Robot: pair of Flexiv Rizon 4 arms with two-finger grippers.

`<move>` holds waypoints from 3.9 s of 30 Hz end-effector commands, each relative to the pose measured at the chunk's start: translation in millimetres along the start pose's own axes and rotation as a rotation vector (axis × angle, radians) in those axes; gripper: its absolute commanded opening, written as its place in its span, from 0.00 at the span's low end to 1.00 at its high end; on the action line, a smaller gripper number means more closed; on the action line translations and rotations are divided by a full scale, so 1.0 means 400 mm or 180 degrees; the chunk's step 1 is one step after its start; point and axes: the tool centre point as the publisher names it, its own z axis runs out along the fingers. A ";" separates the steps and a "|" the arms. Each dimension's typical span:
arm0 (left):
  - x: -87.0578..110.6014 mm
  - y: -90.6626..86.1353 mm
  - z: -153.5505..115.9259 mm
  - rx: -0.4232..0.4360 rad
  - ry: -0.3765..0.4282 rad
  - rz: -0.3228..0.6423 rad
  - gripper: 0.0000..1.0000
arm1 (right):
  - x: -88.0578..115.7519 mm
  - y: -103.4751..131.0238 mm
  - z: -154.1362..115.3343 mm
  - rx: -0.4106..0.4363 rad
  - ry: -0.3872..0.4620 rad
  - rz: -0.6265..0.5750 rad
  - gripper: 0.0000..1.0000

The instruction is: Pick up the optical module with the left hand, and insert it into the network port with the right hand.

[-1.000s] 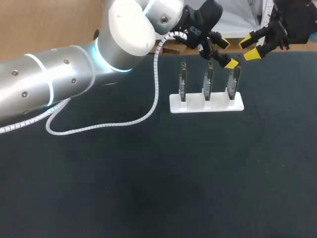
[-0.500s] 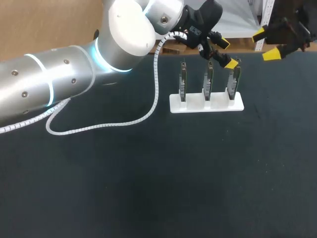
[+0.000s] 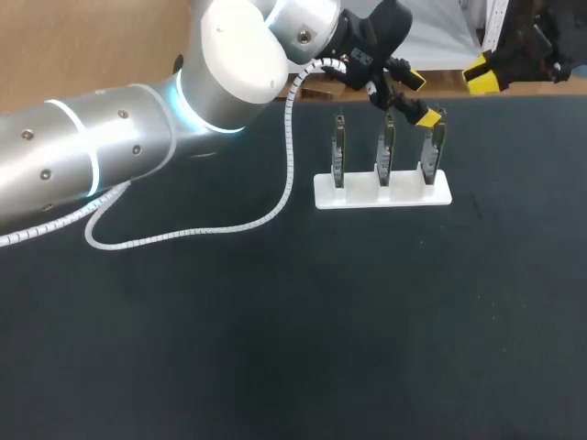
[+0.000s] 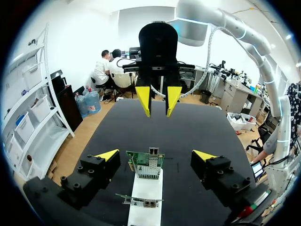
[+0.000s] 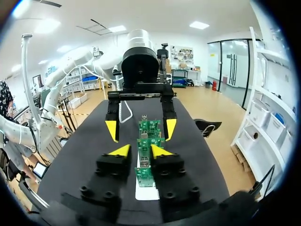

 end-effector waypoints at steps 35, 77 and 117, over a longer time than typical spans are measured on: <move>-0.004 0.003 0.002 0.0004 0.0017 -0.0007 1.00 | 0.027 -0.011 0.087 -0.0166 0.0118 -0.0004 0.00; -0.004 0.003 0.002 0.0004 0.0017 -0.0007 1.00 | 0.078 -0.010 0.123 -0.0261 0.0198 0.0174 0.00; -0.053 0.022 -0.039 -0.0175 -0.0070 0.0193 1.00 | -0.026 -0.034 -0.007 0.0256 -0.0007 -0.0055 0.00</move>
